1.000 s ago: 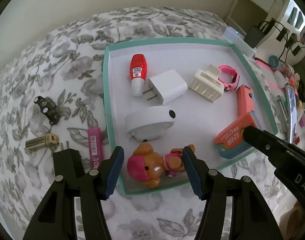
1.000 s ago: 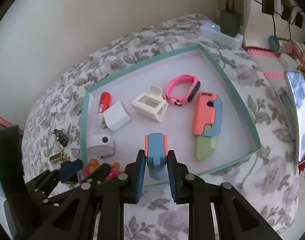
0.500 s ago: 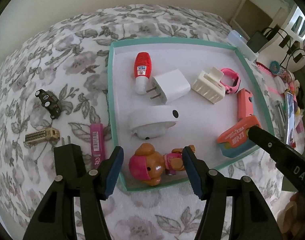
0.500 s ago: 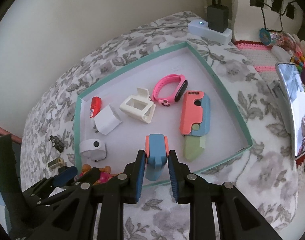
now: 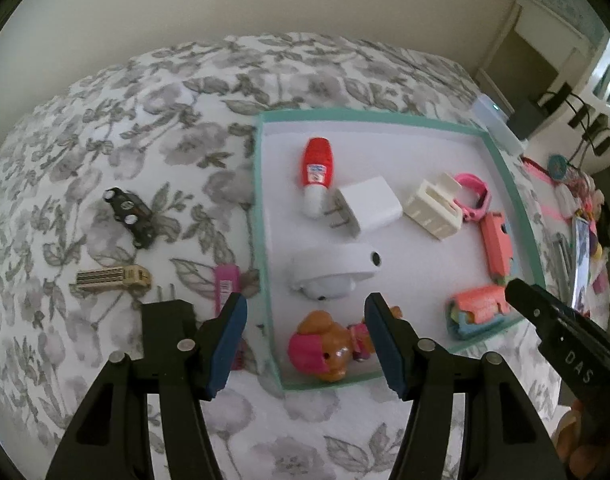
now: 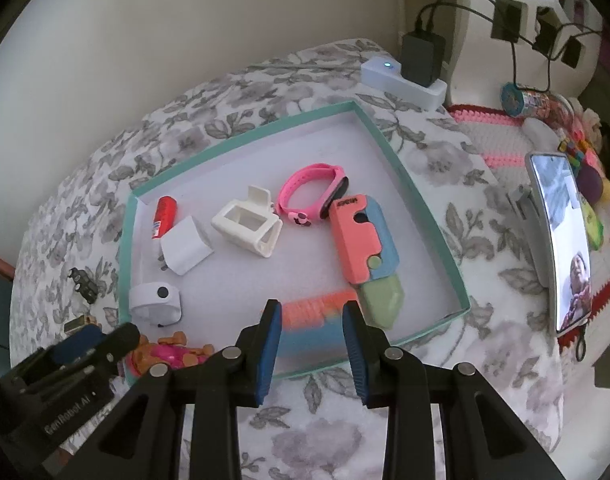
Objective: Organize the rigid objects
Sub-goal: 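Open the left tool to drop the doll in the tray while the right tool releases the case, then move the left tool toward the black toy car while the right tool approaches the black charger plug, then grasp the gold patterned bar with the left tool while the right tool grasps the black charger plug, then carry the gold bar with the left tool while the right tool carries the charger over the tray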
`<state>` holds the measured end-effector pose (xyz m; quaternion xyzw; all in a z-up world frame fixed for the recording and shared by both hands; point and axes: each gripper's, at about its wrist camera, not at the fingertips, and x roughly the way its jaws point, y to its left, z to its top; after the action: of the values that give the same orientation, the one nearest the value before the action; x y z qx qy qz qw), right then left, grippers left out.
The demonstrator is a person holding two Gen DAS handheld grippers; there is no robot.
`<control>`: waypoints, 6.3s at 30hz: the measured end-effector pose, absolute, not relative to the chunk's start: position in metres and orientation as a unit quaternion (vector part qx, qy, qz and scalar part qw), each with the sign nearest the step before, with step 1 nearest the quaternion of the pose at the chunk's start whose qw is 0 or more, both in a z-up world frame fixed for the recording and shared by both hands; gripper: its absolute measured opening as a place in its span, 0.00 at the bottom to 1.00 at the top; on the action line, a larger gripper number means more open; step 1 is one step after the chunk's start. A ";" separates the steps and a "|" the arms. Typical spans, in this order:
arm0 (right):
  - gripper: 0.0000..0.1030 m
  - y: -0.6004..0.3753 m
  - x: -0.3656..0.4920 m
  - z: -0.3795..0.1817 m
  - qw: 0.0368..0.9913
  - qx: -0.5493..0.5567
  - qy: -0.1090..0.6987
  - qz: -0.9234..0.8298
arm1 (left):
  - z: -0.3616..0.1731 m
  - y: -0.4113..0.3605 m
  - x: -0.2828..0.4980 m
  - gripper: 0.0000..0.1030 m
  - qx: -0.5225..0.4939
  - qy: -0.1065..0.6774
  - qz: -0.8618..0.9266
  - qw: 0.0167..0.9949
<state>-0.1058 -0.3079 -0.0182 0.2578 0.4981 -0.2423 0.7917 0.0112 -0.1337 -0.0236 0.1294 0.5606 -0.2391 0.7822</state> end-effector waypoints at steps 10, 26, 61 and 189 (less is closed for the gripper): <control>0.62 -0.296 -0.097 -0.023 0.794 0.244 0.507 -0.228 | -0.028 -0.123 0.020 0.69 0.128 0.562 -0.198 0.793; 1.00 -0.289 -0.092 -0.031 0.795 0.217 0.519 -0.228 | -0.034 -0.108 0.030 0.90 0.119 0.558 -0.156 0.806; 1.00 -0.214 -0.057 0.024 0.888 0.197 0.394 -0.135 | 0.033 0.042 0.074 0.97 0.042 0.479 -0.078 0.874; 0.45 -0.156 0.003 -0.017 0.852 0.214 0.479 -0.006 | 0.015 -0.001 0.108 0.80 0.036 0.509 -0.147 0.847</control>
<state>0.0028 -0.1557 -0.0170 0.2142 0.4785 -0.0057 0.8515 0.1081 -0.0006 0.0151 0.0357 0.5095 -0.1466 0.8472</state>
